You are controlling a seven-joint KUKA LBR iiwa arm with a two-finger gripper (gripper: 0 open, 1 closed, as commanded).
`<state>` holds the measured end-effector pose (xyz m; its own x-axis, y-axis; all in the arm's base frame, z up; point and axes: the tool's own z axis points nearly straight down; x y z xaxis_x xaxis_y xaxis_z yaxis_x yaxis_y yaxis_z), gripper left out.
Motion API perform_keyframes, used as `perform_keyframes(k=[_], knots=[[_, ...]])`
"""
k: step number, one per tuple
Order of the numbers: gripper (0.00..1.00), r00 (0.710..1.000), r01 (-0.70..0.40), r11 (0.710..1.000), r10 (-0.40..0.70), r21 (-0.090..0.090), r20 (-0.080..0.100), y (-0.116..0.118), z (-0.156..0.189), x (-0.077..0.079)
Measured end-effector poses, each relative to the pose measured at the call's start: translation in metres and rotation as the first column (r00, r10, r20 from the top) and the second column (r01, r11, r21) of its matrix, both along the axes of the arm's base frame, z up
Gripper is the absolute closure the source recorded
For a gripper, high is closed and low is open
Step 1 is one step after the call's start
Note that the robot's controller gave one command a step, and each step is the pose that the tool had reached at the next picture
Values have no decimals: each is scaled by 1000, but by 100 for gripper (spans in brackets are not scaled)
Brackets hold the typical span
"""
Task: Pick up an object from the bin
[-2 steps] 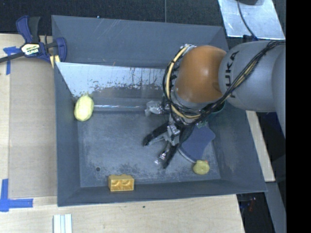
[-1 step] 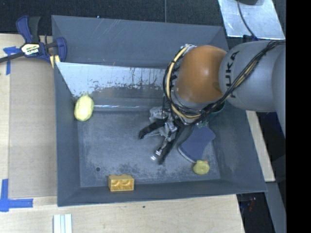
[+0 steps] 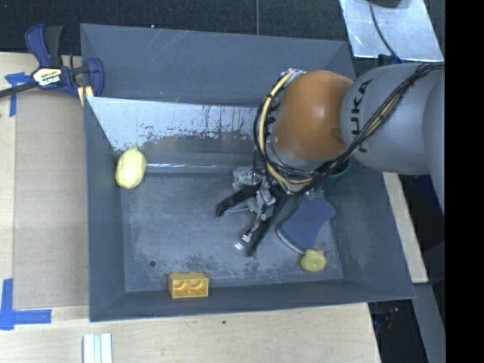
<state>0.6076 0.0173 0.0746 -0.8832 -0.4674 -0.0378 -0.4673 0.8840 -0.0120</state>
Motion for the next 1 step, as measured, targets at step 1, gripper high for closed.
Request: perform_keyframes(k=[1], knots=[[100, 1000, -16, 1000, 16, 0, -7, -2, 52, -5]])
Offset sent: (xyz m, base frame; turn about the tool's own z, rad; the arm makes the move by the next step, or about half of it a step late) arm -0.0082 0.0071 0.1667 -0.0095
